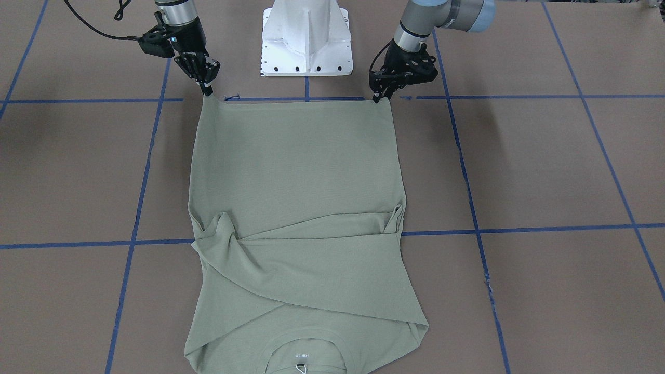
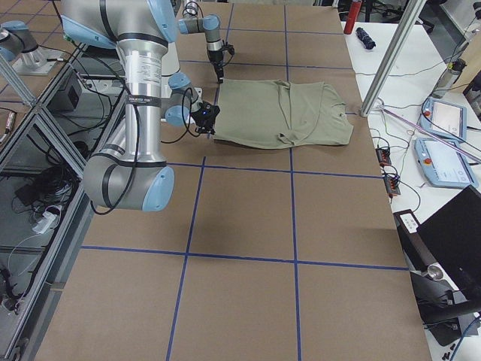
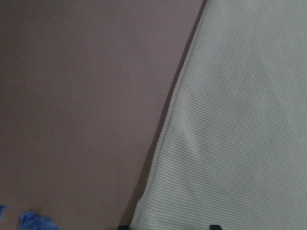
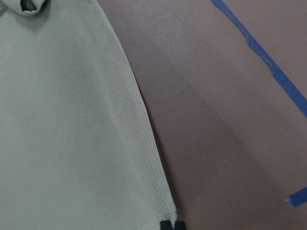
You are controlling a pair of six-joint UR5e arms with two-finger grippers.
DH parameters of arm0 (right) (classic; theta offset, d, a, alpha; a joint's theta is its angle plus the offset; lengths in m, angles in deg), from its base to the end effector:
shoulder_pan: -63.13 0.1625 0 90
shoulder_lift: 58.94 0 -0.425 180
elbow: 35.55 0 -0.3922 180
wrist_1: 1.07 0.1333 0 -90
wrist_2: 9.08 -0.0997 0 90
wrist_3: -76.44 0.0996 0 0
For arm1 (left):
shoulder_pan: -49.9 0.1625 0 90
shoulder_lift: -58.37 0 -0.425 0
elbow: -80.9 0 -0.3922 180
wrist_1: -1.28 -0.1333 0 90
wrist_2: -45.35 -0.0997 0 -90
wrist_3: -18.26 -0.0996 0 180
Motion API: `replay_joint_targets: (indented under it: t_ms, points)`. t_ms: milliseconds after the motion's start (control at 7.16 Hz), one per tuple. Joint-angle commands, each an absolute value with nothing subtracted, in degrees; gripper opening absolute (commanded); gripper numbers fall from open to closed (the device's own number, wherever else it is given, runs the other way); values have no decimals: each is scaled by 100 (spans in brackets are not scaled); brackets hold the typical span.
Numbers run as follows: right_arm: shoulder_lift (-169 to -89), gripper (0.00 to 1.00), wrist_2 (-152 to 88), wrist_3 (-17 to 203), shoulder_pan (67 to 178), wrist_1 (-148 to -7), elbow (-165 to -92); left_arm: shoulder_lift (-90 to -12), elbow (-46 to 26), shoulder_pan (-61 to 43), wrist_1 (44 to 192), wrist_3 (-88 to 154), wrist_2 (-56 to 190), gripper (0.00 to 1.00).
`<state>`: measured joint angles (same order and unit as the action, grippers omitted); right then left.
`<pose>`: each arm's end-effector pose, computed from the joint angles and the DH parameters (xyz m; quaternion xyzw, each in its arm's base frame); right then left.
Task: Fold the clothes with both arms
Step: 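Grasp the other hem corner nearest the robot with the left gripper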
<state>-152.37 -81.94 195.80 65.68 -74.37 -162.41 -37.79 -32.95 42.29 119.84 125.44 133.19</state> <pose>-0.4312 -0.1820 0.3552 0.0342 -0.4388 0.3069 0.8439 0.4994 -0.2050 0.3557 -0.0244 0.4887 -0.1962 0.8497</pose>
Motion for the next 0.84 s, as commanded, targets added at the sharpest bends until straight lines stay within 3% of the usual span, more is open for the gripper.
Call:
replay_joint_targets:
  t_ms: [0,419,698]
  points:
    - [-15228,0,-8194,19580,6568,-7437,-16246,-3761,-3361,4243,11984,12584,13315,0]
    - [-15263,0,-8229,19580,6577,-7437,-16464,-3228,-4457,4251,11870,12697,13498,0]
    - [-15595,0,-9077,19589,6490,-7464,-17016,-3084,-4977,4793,11730,13397,13518,0]
